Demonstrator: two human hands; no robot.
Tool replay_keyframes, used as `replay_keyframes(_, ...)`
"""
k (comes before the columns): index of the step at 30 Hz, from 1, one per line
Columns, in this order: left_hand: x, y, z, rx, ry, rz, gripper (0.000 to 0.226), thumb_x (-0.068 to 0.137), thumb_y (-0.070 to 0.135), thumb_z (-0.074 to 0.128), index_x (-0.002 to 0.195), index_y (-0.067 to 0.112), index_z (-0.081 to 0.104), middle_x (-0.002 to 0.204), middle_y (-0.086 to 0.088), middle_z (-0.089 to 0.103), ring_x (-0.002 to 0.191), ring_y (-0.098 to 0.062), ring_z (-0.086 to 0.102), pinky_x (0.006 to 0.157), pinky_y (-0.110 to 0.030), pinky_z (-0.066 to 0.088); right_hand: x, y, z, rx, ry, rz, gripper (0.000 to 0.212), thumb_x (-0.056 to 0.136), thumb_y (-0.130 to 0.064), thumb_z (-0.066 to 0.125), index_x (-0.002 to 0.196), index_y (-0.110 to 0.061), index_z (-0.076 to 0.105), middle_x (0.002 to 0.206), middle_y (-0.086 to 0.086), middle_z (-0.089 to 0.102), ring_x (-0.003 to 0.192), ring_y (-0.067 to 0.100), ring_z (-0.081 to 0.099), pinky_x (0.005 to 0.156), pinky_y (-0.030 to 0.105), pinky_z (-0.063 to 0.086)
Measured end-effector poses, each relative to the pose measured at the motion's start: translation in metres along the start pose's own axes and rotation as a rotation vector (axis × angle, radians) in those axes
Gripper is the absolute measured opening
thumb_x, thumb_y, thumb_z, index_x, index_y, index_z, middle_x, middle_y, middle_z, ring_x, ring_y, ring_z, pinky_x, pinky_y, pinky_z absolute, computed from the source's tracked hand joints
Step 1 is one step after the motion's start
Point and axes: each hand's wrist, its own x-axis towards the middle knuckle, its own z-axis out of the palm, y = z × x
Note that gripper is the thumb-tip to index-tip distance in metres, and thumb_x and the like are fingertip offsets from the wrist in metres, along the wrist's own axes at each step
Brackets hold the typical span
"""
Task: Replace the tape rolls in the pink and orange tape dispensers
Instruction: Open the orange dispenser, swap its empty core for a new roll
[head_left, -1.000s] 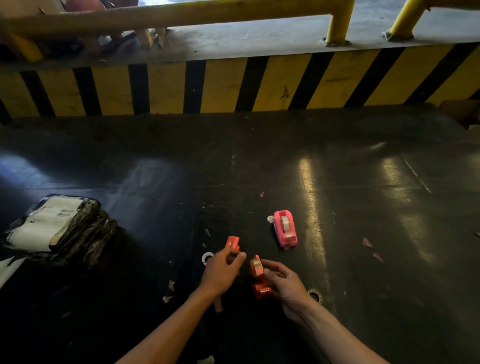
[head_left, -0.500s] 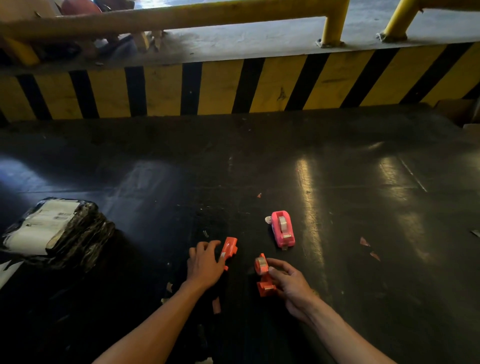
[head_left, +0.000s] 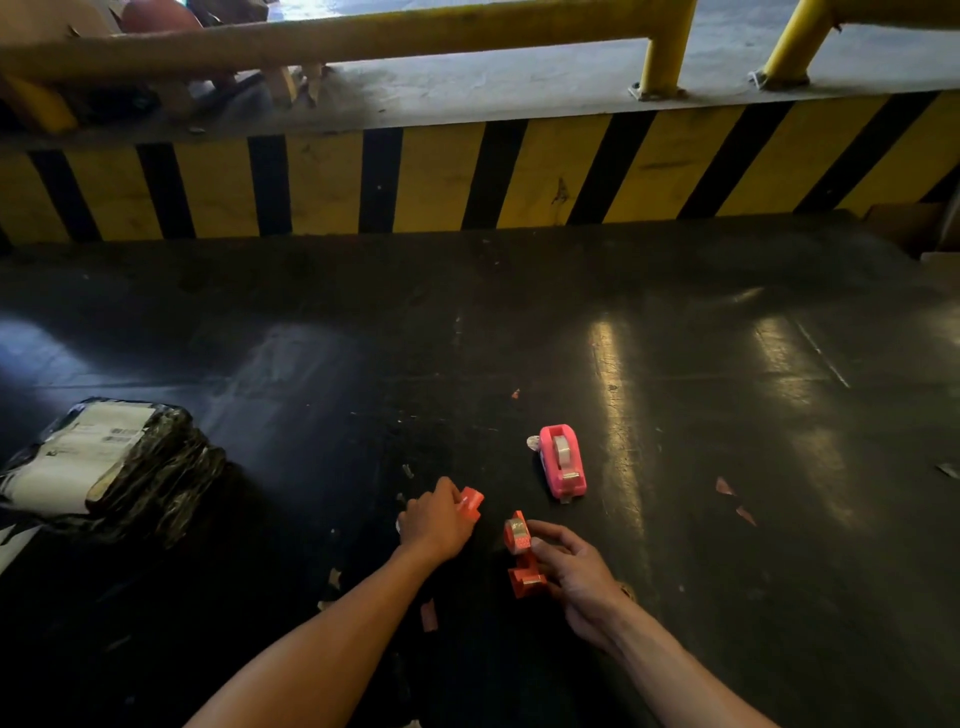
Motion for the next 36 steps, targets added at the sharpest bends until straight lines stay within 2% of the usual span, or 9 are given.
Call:
replay_keyframes(2, -0.005, 0.008, -0.001, -0.337, -0.084, -0.067, 0.046, 0.090, 0.034, 0.069, 0.128, 0.023, 0.047, 0.119, -0.003, 0.060, 0.097, -0.017, 0.064, 0.080, -0.036, 0.058, 0.000, 0.001, -0.001, 0.020, 0.005, -0.029, 0.028, 0.097, -0.007, 0.057, 0.122, -0.019, 0.065, 0.118, 0.012, 0.067, 0.101, 0.026, 0.069, 0.066, 0.034, 0.057)
replay_keyframes(4, -0.015, 0.017, -0.004, -0.676, -0.204, -0.139, 0.057, 0.090, 0.023, 0.071, 0.139, 0.026, 0.042, 0.128, -0.009, 0.057, 0.101, -0.023, 0.066, 0.072, -0.035, 0.060, 0.001, 0.002, -0.001, 0.066, 0.013, -0.059, 0.030, 0.097, -0.006, 0.057, 0.123, -0.021, 0.064, 0.118, 0.014, 0.069, 0.097, 0.027, 0.072, 0.065, 0.035, 0.059)
replay_keyframes(6, -0.027, 0.025, -0.007, -0.889, -0.339, -0.179, 0.059, 0.091, 0.014, 0.069, 0.140, 0.032, 0.042, 0.127, -0.013, 0.060, 0.101, -0.027, 0.069, 0.073, -0.035, 0.060, 0.002, 0.002, -0.002, 0.120, 0.002, -0.084, 0.032, 0.096, -0.005, 0.057, 0.123, -0.022, 0.063, 0.118, 0.017, 0.070, 0.092, 0.029, 0.076, 0.064, 0.036, 0.061)
replay_keyframes(8, -0.035, 0.028, -0.008, -0.988, -0.430, -0.179, 0.056, 0.092, 0.010, 0.066, 0.137, 0.036, 0.045, 0.124, -0.015, 0.063, 0.103, -0.028, 0.070, 0.076, -0.038, 0.060, 0.004, 0.002, -0.002, 0.161, -0.012, -0.094, 0.034, 0.097, -0.004, 0.056, 0.124, -0.022, 0.064, 0.118, 0.018, 0.071, 0.093, 0.030, 0.076, 0.068, 0.040, 0.062)
replay_keyframes(11, -0.040, 0.025, -0.008, -1.016, -0.477, -0.183, 0.056, 0.092, 0.011, 0.067, 0.138, 0.035, 0.046, 0.126, -0.016, 0.063, 0.107, -0.029, 0.069, 0.080, -0.040, 0.059, 0.004, 0.002, -0.002, 0.184, -0.024, -0.101, 0.034, 0.097, -0.004, 0.055, 0.124, -0.021, 0.065, 0.116, 0.017, 0.073, 0.096, 0.031, 0.075, 0.071, 0.044, 0.061)
replay_keyframes(18, -0.040, 0.017, -0.009, -1.020, -0.520, -0.227, 0.058, 0.087, 0.017, 0.071, 0.139, 0.032, 0.049, 0.130, -0.016, 0.059, 0.115, -0.034, 0.063, 0.099, -0.052, 0.053, 0.001, 0.002, 0.001, 0.145, -0.027, -0.115, 0.032, 0.097, -0.005, 0.056, 0.123, -0.021, 0.066, 0.115, 0.014, 0.074, 0.096, 0.029, 0.075, 0.070, 0.042, 0.061)
replay_keyframes(25, -0.046, 0.019, -0.012, -1.052, -0.495, -0.248, 0.049, 0.090, 0.014, 0.069, 0.134, 0.030, 0.054, 0.123, -0.017, 0.064, 0.109, -0.033, 0.067, 0.087, -0.047, 0.058, 0.002, 0.004, 0.002, 0.132, -0.014, -0.133, 0.030, 0.094, -0.006, 0.062, 0.120, -0.020, 0.070, 0.119, 0.015, 0.072, 0.106, 0.032, 0.070, 0.078, 0.044, 0.060)
replay_keyframes(30, -0.047, 0.018, -0.012, -1.063, -0.482, -0.275, 0.041, 0.091, 0.010, 0.068, 0.127, 0.028, 0.059, 0.120, -0.016, 0.065, 0.107, -0.033, 0.066, 0.094, -0.051, 0.056, 0.001, 0.005, 0.003, 0.117, -0.048, -0.132, 0.032, 0.094, -0.007, 0.062, 0.121, -0.020, 0.070, 0.120, 0.016, 0.071, 0.104, 0.031, 0.072, 0.074, 0.040, 0.061)
replay_keyframes(36, -0.049, 0.016, -0.011, -1.081, -0.467, -0.308, 0.034, 0.090, 0.011, 0.069, 0.119, 0.026, 0.062, 0.119, -0.017, 0.066, 0.107, -0.035, 0.067, 0.092, -0.051, 0.057, 0.001, 0.007, 0.005, 0.094, -0.045, -0.131, 0.032, 0.095, -0.008, 0.061, 0.123, -0.020, 0.069, 0.120, 0.013, 0.071, 0.105, 0.028, 0.071, 0.073, 0.037, 0.061)
